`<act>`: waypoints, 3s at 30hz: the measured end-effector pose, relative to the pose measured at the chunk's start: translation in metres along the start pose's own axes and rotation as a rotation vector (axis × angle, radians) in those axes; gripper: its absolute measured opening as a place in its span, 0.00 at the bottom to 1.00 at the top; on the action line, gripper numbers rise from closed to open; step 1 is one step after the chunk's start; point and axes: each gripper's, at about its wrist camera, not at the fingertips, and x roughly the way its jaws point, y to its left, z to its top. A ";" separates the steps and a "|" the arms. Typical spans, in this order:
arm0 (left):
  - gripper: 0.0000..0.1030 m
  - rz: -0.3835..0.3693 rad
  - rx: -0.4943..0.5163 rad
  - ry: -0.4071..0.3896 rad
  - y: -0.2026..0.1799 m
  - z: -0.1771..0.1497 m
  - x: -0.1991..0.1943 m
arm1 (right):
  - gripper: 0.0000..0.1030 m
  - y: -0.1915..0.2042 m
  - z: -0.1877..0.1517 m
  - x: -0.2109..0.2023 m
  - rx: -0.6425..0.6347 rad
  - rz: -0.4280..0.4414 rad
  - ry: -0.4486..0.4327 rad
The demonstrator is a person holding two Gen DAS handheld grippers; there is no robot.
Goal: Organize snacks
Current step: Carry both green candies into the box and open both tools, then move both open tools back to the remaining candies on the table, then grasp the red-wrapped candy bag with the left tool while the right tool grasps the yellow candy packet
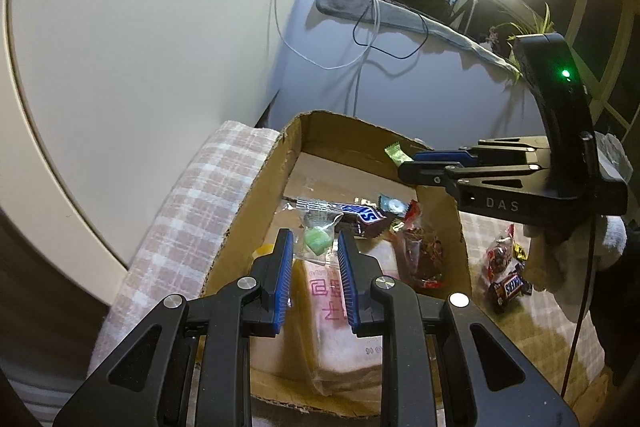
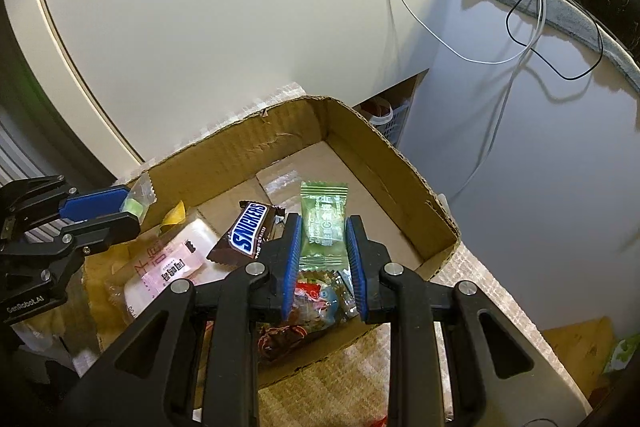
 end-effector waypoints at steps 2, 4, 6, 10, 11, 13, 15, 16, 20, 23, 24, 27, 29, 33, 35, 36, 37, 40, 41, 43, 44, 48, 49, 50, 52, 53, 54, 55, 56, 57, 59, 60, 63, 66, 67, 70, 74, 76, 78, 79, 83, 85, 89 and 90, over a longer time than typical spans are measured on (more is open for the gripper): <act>0.22 0.010 -0.011 -0.001 0.001 0.001 0.001 | 0.25 0.000 0.000 -0.001 0.002 -0.004 0.003; 0.29 0.016 -0.015 0.002 0.002 0.001 0.002 | 0.43 0.000 0.001 -0.002 0.002 -0.010 0.001; 0.45 0.023 -0.017 0.001 0.002 0.001 0.002 | 0.63 -0.001 0.001 -0.004 0.005 -0.017 -0.009; 0.57 0.028 -0.014 -0.008 0.001 0.000 -0.001 | 0.70 -0.003 -0.001 -0.012 0.023 -0.012 -0.029; 0.57 0.027 -0.014 -0.008 0.000 0.000 -0.001 | 0.70 -0.004 -0.002 -0.014 0.026 -0.011 -0.028; 0.57 0.028 -0.011 -0.009 -0.001 0.000 -0.002 | 0.70 -0.005 -0.004 -0.017 0.032 -0.015 -0.026; 0.57 0.026 -0.009 -0.015 -0.003 -0.001 -0.005 | 0.70 -0.009 -0.009 -0.022 0.046 -0.017 -0.026; 0.57 0.025 -0.007 -0.018 -0.004 -0.001 -0.006 | 0.70 -0.010 -0.011 -0.024 0.053 -0.017 -0.027; 0.57 0.016 0.007 -0.027 -0.011 -0.003 -0.012 | 0.70 -0.023 -0.026 -0.041 0.107 -0.034 -0.050; 0.57 0.001 0.023 -0.032 -0.020 -0.006 -0.016 | 0.70 -0.032 -0.040 -0.057 0.141 -0.047 -0.085; 0.57 -0.003 0.029 -0.034 -0.024 -0.007 -0.017 | 0.70 -0.037 -0.047 -0.064 0.162 -0.054 -0.104; 0.57 -0.021 0.044 -0.036 -0.035 -0.009 -0.019 | 0.70 -0.050 -0.059 -0.082 0.214 -0.069 -0.142; 0.57 -0.029 0.057 -0.038 -0.042 -0.011 -0.020 | 0.70 -0.060 -0.070 -0.094 0.248 -0.070 -0.150; 0.57 -0.054 0.078 -0.031 -0.058 -0.015 -0.021 | 0.75 -0.077 -0.096 -0.112 0.285 -0.098 -0.135; 0.57 -0.066 0.096 -0.026 -0.069 -0.018 -0.020 | 0.80 -0.083 -0.109 -0.119 0.298 -0.114 -0.132; 0.57 -0.071 0.107 -0.024 -0.074 -0.020 -0.020 | 0.80 -0.087 -0.118 -0.123 0.305 -0.129 -0.128; 0.57 -0.078 0.118 -0.021 -0.081 -0.022 -0.019 | 0.80 -0.089 -0.124 -0.126 0.309 -0.138 -0.123; 0.57 -0.108 0.150 -0.004 -0.101 -0.027 -0.015 | 0.80 -0.099 -0.149 -0.133 0.333 -0.158 -0.100; 0.57 -0.115 0.160 0.001 -0.106 -0.028 -0.013 | 0.80 -0.104 -0.157 -0.135 0.349 -0.162 -0.088; 0.57 -0.132 0.180 0.015 -0.119 -0.030 -0.009 | 0.80 -0.114 -0.174 -0.136 0.388 -0.166 -0.065; 0.57 -0.138 0.188 0.022 -0.126 -0.031 -0.006 | 0.80 -0.118 -0.179 -0.137 0.403 -0.168 -0.060; 0.57 -0.155 0.227 0.045 -0.147 -0.033 0.006 | 0.80 -0.136 -0.199 -0.134 0.469 -0.175 -0.046; 0.57 -0.158 0.235 0.049 -0.151 -0.034 0.008 | 0.80 -0.139 -0.202 -0.133 0.476 -0.174 -0.045; 0.57 -0.156 0.247 0.052 -0.156 -0.035 0.010 | 0.80 -0.142 -0.205 -0.131 0.477 -0.175 -0.042; 0.57 -0.157 0.264 0.061 -0.164 -0.035 0.016 | 0.74 -0.145 -0.208 -0.125 0.465 -0.170 -0.030; 0.57 -0.159 0.272 0.066 -0.168 -0.035 0.020 | 0.72 -0.146 -0.207 -0.122 0.457 -0.165 -0.022; 0.57 -0.160 0.277 0.072 -0.172 -0.034 0.024 | 0.68 -0.146 -0.206 -0.118 0.448 -0.158 -0.014; 0.57 -0.160 0.279 0.076 -0.175 -0.034 0.027 | 0.66 -0.146 -0.205 -0.114 0.432 -0.147 -0.004; 0.57 -0.162 0.283 0.081 -0.178 -0.033 0.031 | 0.65 -0.145 -0.203 -0.111 0.420 -0.139 0.002; 0.57 -0.164 0.289 0.088 -0.182 -0.032 0.036 | 0.62 -0.144 -0.202 -0.107 0.404 -0.130 0.010; 0.57 -0.162 0.304 0.102 -0.188 -0.031 0.045 | 0.58 -0.142 -0.199 -0.101 0.381 -0.116 0.024; 0.57 -0.156 0.319 0.110 -0.192 -0.030 0.052 | 0.57 -0.140 -0.198 -0.097 0.366 -0.111 0.033; 0.57 -0.149 0.364 0.140 -0.203 -0.034 0.068 | 0.53 -0.137 -0.196 -0.087 0.329 -0.105 0.057; 0.57 -0.138 0.395 0.166 -0.209 -0.037 0.081 | 0.51 -0.136 -0.195 -0.080 0.304 -0.103 0.071; 0.57 -0.134 0.400 0.172 -0.211 -0.038 0.084 | 0.51 -0.136 -0.195 -0.077 0.298 -0.098 0.076; 0.57 -0.122 0.403 0.195 -0.214 -0.038 0.097 | 0.50 -0.139 -0.193 -0.071 0.287 -0.100 0.086; 0.57 -0.113 0.397 0.223 -0.212 -0.038 0.111 | 0.50 -0.140 -0.191 -0.062 0.268 -0.095 0.105; 0.56 -0.106 0.384 0.228 -0.210 -0.038 0.116 | 0.49 -0.141 -0.191 -0.058 0.260 -0.098 0.111; 0.56 -0.099 0.380 0.230 -0.209 -0.038 0.119 | 0.47 -0.141 -0.190 -0.056 0.253 -0.101 0.111; 0.56 -0.099 0.380 0.229 -0.209 -0.038 0.120 | 0.47 -0.141 -0.190 -0.055 0.250 -0.099 0.110; 0.55 -0.093 0.402 0.212 -0.212 -0.038 0.124 | 0.41 -0.137 -0.188 -0.052 0.216 -0.124 0.117; 0.52 -0.089 0.411 0.200 -0.214 -0.038 0.124 | 0.29 -0.134 -0.188 -0.052 0.191 -0.142 0.121; 0.43 -0.083 0.412 0.184 -0.216 -0.037 0.125 | 0.25 -0.135 -0.189 -0.053 0.195 -0.138 0.120; 0.42 -0.084 0.410 0.179 -0.216 -0.037 0.125 | 0.24 -0.136 -0.189 -0.053 0.202 -0.135 0.118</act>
